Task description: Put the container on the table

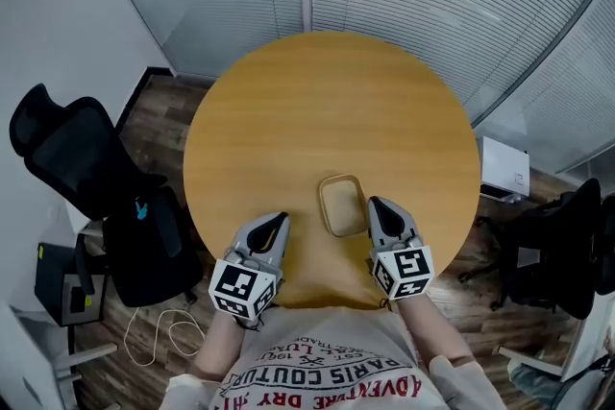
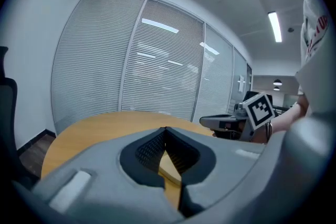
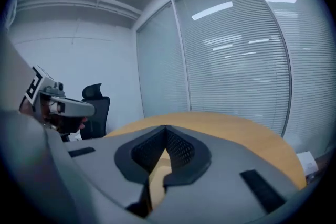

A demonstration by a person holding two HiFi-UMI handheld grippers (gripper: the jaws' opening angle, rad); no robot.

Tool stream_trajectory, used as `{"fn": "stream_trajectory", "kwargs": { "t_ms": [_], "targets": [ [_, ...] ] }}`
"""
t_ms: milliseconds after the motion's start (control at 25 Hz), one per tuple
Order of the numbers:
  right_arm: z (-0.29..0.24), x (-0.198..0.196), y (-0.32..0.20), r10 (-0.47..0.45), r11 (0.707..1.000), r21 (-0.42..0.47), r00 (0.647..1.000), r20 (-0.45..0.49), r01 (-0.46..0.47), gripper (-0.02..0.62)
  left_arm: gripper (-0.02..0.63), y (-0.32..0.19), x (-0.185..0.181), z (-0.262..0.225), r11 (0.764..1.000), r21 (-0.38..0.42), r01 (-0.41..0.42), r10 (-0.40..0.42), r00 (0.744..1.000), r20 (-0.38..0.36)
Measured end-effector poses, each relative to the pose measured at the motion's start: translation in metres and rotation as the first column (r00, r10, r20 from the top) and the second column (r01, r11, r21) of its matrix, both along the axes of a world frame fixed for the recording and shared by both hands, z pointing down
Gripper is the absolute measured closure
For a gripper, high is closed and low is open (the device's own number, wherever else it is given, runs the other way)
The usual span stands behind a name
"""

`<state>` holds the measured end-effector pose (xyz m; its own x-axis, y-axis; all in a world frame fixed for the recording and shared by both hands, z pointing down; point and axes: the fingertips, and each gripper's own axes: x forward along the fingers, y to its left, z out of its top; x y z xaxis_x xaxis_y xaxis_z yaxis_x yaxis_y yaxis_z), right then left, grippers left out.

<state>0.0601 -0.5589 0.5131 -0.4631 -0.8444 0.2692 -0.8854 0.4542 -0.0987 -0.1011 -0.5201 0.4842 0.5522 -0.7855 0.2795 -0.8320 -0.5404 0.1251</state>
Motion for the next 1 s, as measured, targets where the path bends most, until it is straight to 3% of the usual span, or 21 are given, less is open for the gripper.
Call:
{"fn": "stream_trajectory", "kwargs": {
  "t_ms": [160,320,600,1000],
  "targets": [
    [-0.039,-0.006,0.022,-0.045,0.988,0.148,0.999,0.02,0.042,0.588,0.6,0.003,-0.006,-0.011,1.0,0.025,0.003,-0.003,1.0,-0.011],
    [-0.057,-0.011,0.033,-0.076,0.975,0.21,0.997,0.022,0.069,0.588,0.6,0.001,-0.015,-0.016,0.999,0.046,0.007,-0.006,1.0,-0.016],
    [-0.05,-0.004,0.035,-0.031,0.984,0.175,0.999,0.016,0.027,0.589,0.6,0.0,-0.018,-0.023,0.998,0.068,0.003,-0.002,1.0,-0.025],
    [-0.05,-0.015,0.036,-0.043,0.985,0.17,0.999,0.023,0.038,0.589,0.6,-0.004,-0.021,-0.024,0.998,0.069,0.002,-0.001,1.0,-0.026]
  ]
}}
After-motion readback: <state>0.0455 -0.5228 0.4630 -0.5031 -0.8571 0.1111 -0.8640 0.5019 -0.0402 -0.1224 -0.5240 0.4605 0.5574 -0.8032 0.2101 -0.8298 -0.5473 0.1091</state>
